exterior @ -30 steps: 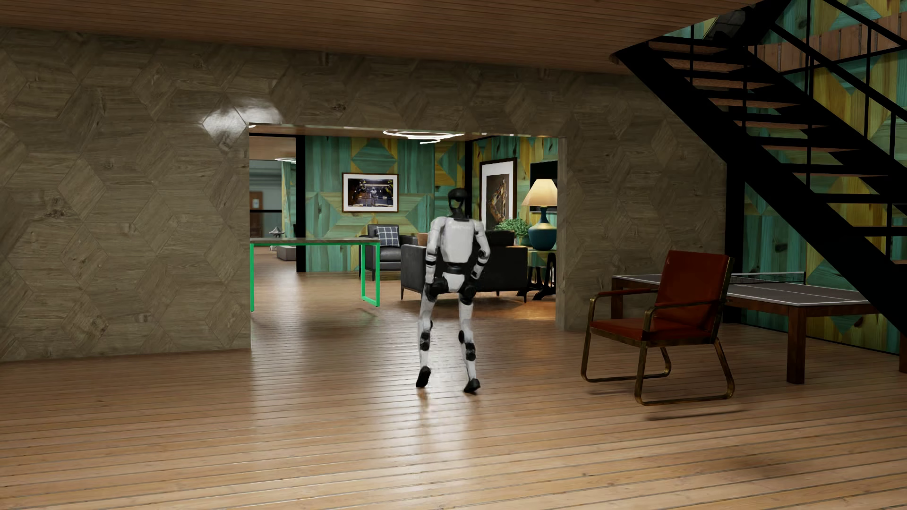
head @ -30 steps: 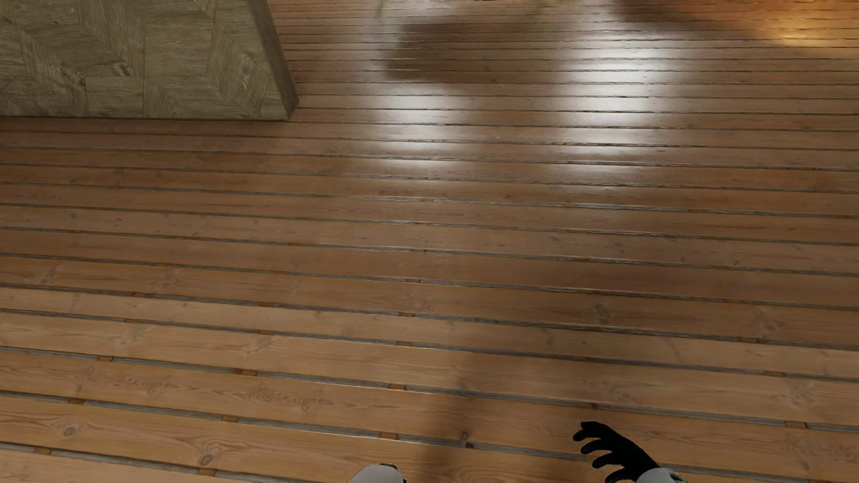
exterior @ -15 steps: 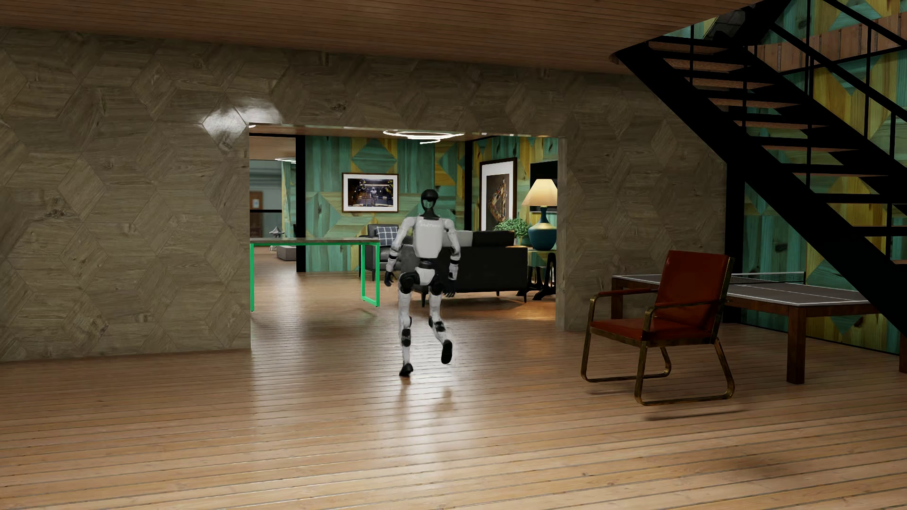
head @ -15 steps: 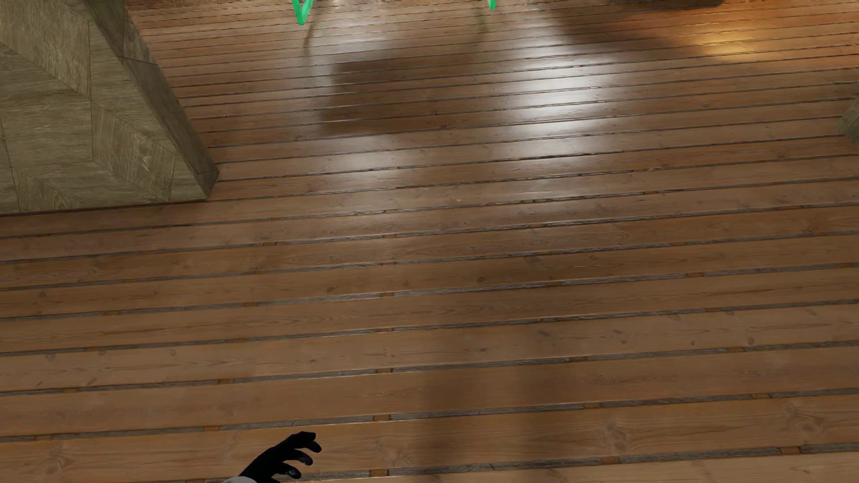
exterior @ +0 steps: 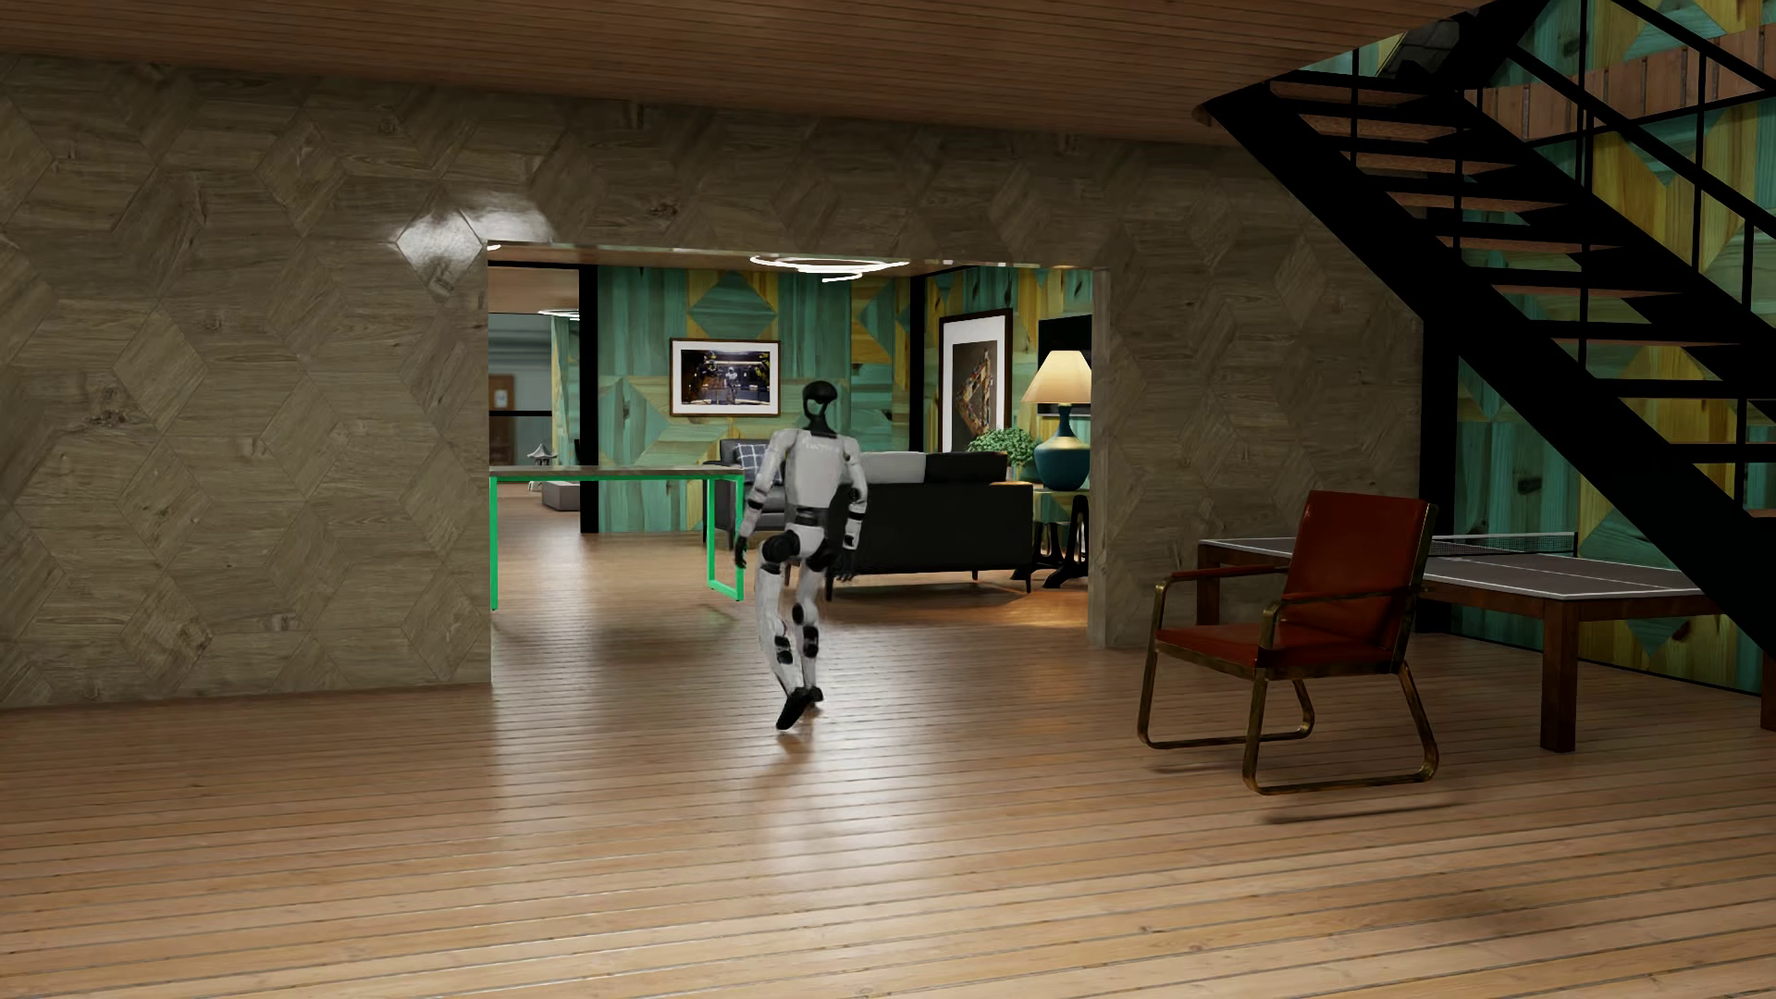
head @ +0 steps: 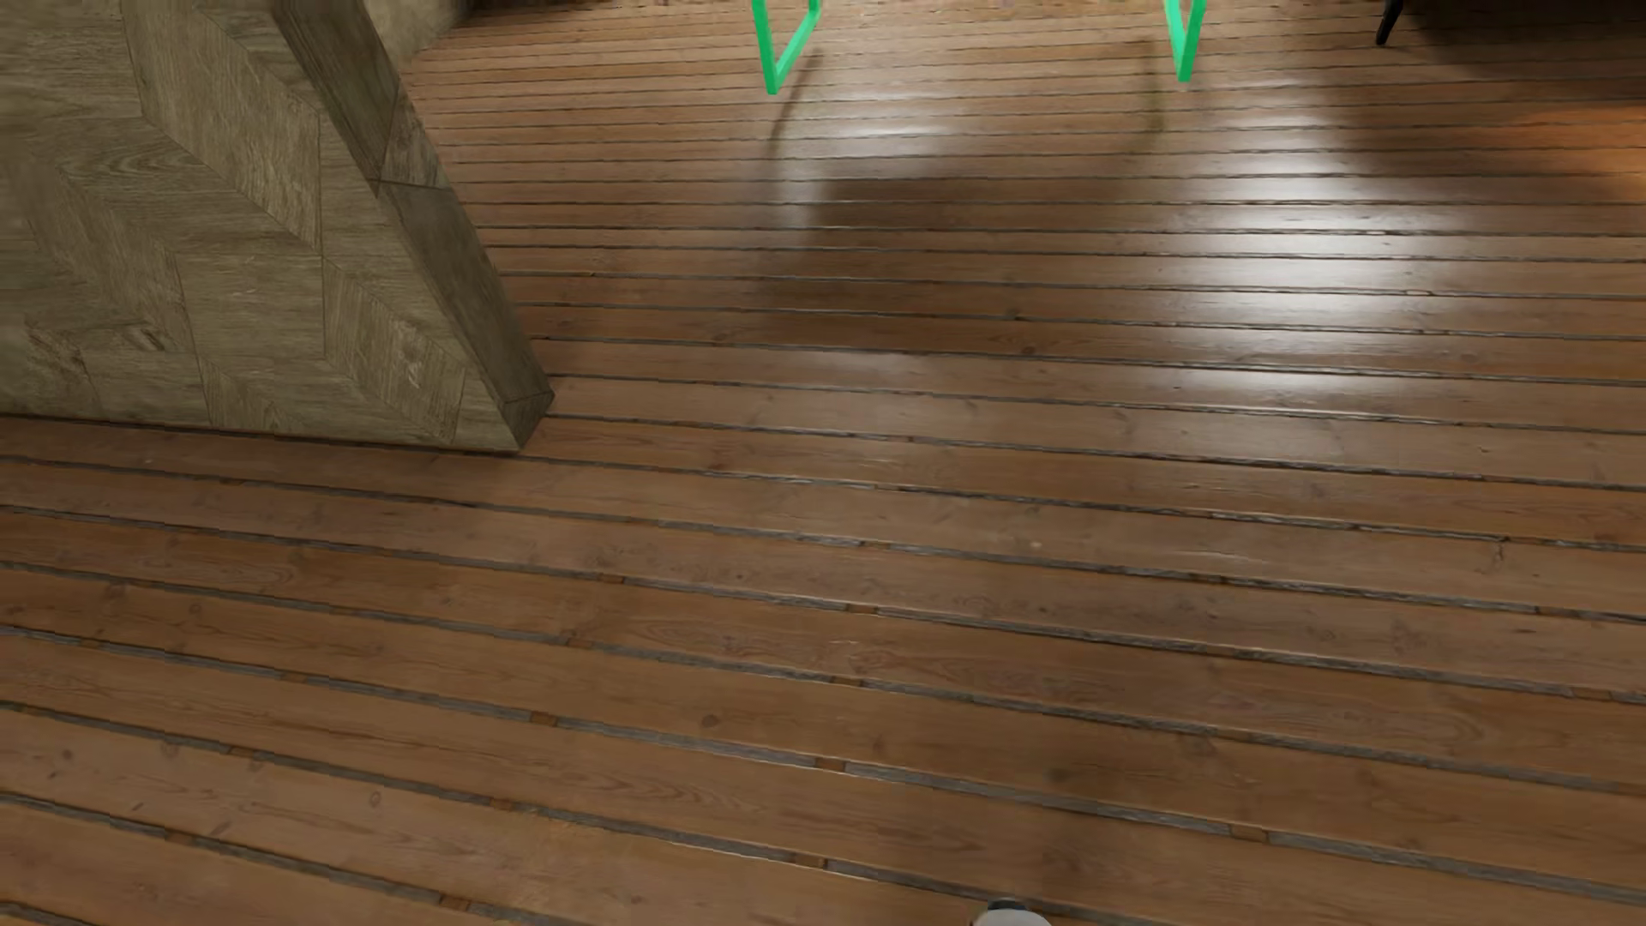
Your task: Head to the desk
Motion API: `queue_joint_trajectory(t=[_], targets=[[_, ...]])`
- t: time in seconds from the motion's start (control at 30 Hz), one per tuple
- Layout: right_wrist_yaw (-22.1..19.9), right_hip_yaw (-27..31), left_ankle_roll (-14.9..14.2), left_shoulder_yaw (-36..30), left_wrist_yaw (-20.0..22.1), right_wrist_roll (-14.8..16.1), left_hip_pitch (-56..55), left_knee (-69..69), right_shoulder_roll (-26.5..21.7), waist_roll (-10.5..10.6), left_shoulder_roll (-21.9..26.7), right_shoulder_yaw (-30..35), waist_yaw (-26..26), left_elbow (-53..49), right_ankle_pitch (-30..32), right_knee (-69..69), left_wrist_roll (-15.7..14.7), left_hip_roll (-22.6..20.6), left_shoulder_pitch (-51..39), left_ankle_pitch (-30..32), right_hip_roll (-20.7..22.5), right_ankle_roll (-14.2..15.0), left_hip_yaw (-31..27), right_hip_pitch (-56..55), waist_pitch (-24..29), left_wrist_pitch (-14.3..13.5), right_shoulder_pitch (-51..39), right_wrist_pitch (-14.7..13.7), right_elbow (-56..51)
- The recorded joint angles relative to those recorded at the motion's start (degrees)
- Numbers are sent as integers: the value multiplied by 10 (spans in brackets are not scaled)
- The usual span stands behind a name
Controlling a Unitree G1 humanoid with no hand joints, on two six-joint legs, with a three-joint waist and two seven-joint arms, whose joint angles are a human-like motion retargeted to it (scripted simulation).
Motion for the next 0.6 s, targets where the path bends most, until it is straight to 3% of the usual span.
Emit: queue_joint_trajectory(t=[0.03,0.1,0.2,0.27,0.3,0.33,0.43,0.47,0.6], targets=[[0,0,0,-22,0,0,-44,84,-1,4,-15,-27,2,35,-29,10,0,15,21,41,5,0,0,24,4,0,-16,0,-3],[0,0,0,-96,0,0,-133,234,-21,6,-13,-91,28,8,-63,0,0,8,63,88,11,0,0,74,7,0,-24,0,-52],[0,0,0,-133,0,0,-202,197,-62,-2,17,-151,103,-106,-77,-43,0,1,126,157,21,0,0,149,14,0,-45,0,-99],[0,0,0,-125,0,0,-215,64,-84,-9,24,-178,122,-159,-89,-38,0,-7,155,142,22,0,0,166,20,0,-69,0,-121],[0,0,0,-122,0,0,-197,-9,-103,4,24,-176,122,-188,-89,-65,0,-3,169,126,33,0,0,223,29,0,-75,0,-146],[0,0,0,-121,0,0,-209,-70,-108,-6,21,-185,136,-184,-93,-55,0,-19,163,108,26,0,0,201,22,0,-94,0,-139],[0,0,0,-114,0,0,-199,-152,-103,-1,5,-198,137,-169,-113,-72,0,-20,137,-31,46,0,0,238,28,0,-144,0,-111],[0,0,0,-119,0,0,-203,-155,-99,1,8,-194,131,-167,-119,-55,0,-21,124,-44,44,0,0,233,30,0,-154,0,-115],[0,0,0,-129,0,0,-220,-145,-83,14,34,-143,110,-168,-126,-63,0,-13,80,45,52,0,0,263,31,0,-150,0,-157]])
